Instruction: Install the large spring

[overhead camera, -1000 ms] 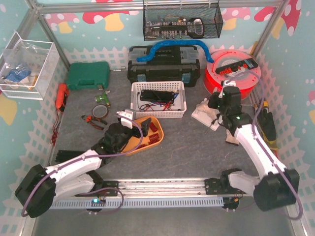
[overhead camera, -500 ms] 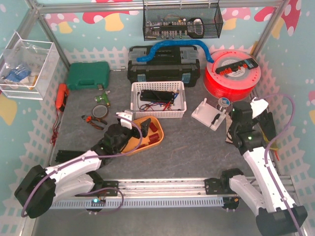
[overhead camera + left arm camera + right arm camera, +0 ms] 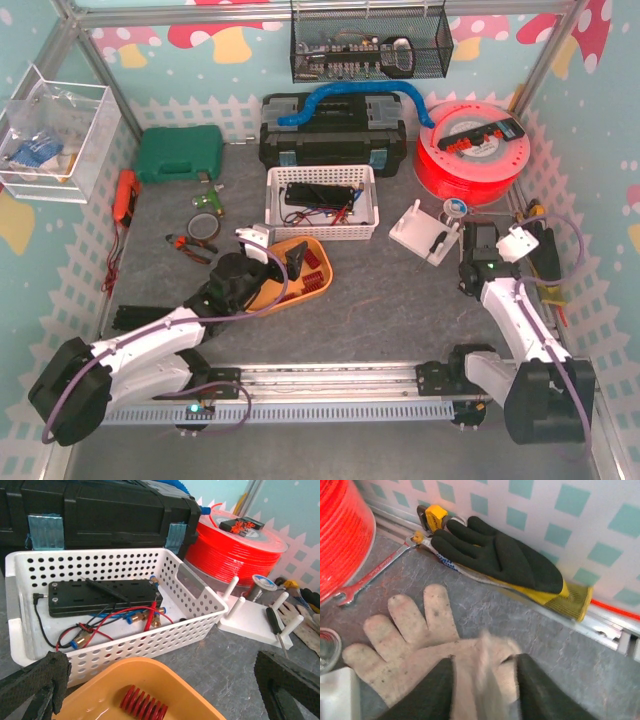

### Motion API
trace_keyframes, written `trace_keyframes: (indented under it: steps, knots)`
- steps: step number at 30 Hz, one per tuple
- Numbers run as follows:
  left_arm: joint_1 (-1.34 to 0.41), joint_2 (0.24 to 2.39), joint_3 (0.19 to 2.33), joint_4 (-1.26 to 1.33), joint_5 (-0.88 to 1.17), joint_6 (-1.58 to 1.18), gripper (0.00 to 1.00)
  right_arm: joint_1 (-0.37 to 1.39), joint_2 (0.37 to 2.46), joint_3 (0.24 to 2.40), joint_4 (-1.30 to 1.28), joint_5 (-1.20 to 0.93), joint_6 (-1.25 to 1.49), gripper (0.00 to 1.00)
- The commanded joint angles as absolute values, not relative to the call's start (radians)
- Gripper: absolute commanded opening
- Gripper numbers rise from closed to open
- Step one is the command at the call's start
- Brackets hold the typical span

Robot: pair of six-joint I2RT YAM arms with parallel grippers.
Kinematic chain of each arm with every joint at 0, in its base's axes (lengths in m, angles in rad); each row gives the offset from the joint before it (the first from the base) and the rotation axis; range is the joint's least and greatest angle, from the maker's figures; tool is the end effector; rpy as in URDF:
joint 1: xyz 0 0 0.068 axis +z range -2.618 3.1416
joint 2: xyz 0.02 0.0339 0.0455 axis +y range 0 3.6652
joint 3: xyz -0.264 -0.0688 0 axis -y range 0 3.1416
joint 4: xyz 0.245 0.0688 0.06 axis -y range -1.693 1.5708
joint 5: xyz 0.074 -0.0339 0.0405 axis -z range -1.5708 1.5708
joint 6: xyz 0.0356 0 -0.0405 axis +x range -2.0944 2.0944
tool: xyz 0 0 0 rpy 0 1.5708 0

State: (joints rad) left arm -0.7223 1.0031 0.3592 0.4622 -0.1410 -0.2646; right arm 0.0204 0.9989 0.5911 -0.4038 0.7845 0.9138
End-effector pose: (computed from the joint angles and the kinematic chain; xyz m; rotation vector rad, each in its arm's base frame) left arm 0.1665 -0.1400 0.2173 0.3028 1.7629 -0.5935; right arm 0.1946 -0.0212 0.2215 1.2240 1.7503 -0.3998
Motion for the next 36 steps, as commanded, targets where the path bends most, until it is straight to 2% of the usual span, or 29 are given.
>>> trace_keyframes:
  steps: [1, 7, 9, 13, 18, 22, 26, 31, 33, 36]
  knots:
    - [-0.727, 0.991, 0.346, 0.486, -0.112, -0.256, 0.99, 0.005, 1.023, 0.601, -0.391, 0.748, 0.966, 0.47]
    - [-0.727, 1.002, 0.345, 0.495, -0.119, -0.257, 0.99, 0.005, 1.066, 0.681, -0.361, 0.576, 0.813, 0.84]
    - [-0.727, 1.009, 0.345, 0.500, -0.115, -0.258, 0.99, 0.005, 1.083, 0.711, -0.365, 0.475, 0.777, 0.89]
    - [-0.727, 1.020, 0.349, 0.501, -0.106, -0.255, 0.99, 0.008, 1.106, 0.755, -0.405, 0.276, 0.777, 0.90]
    - [-0.727, 1.019, 0.346, 0.506, -0.104, -0.255, 0.99, 0.058, 1.084, 0.750, -0.420, 0.130, 0.842, 0.84]
    - [-0.727, 1.015, 0.342, 0.511, -0.103, -0.255, 0.99, 0.149, 1.026, 0.697, -0.371, 0.106, 0.917, 0.75]
    - [-0.727, 1.012, 0.342, 0.510, -0.101, -0.255, 0.99, 0.272, 1.022, 0.630, -0.289, 0.152, 0.996, 0.61]
    - [-0.727, 1.010, 0.339, 0.512, -0.106, -0.252, 0.99, 0.299, 1.098, 0.581, -0.237, 0.199, 1.076, 0.42]
    - [-0.727, 1.010, 0.339, 0.512, -0.106, -0.252, 0.99, 0.299, 1.123, 0.548, -0.192, 0.213, 1.088, 0.36]
    - [-0.727, 1.009, 0.341, 0.510, -0.107, -0.250, 0.99, 0.299, 1.164, 0.518, -0.145, 0.208, 1.101, 0.34]
